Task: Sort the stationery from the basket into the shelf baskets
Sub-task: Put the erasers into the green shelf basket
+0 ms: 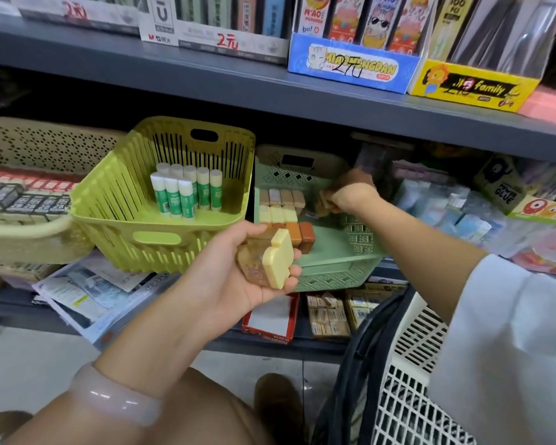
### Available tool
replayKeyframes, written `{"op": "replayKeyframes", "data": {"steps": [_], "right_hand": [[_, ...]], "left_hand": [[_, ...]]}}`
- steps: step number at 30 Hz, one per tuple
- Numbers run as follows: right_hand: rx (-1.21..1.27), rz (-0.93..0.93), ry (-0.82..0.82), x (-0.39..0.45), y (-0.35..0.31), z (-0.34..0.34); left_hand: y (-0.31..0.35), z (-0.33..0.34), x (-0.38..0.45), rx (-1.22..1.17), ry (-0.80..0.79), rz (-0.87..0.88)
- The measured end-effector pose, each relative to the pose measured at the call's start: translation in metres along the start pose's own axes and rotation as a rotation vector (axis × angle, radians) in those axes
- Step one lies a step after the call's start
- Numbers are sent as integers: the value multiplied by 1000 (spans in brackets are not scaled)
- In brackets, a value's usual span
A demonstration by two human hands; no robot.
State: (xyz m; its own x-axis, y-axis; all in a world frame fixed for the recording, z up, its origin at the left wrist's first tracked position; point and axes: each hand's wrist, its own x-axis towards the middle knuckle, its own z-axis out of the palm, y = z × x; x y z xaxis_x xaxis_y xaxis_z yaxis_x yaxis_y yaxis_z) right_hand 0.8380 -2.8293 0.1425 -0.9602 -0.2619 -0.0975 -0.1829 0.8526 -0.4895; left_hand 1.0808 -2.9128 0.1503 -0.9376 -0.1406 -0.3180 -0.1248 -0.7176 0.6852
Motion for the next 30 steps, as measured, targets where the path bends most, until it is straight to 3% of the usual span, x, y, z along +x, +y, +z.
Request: {"op": "replayKeyframes", "data": {"steps": [12, 17, 20, 24, 30], "right_hand": [[244, -24, -172, 12, -6, 22], [107, -277, -127, -19, -10, 1], [385, -490, -401, -62, -16, -11], [433, -670, -692, -109, -22, -27], [445, -691, -610, -116, -23, -23]], "left_hand": [[-3, -5, 12, 64, 18, 12], [-4, -4, 10, 80, 45, 17], [-4, -4, 9, 71, 61, 28], [-5, -2, 8, 10, 48, 40], [-4, 1, 9, 4, 73, 46]]}}
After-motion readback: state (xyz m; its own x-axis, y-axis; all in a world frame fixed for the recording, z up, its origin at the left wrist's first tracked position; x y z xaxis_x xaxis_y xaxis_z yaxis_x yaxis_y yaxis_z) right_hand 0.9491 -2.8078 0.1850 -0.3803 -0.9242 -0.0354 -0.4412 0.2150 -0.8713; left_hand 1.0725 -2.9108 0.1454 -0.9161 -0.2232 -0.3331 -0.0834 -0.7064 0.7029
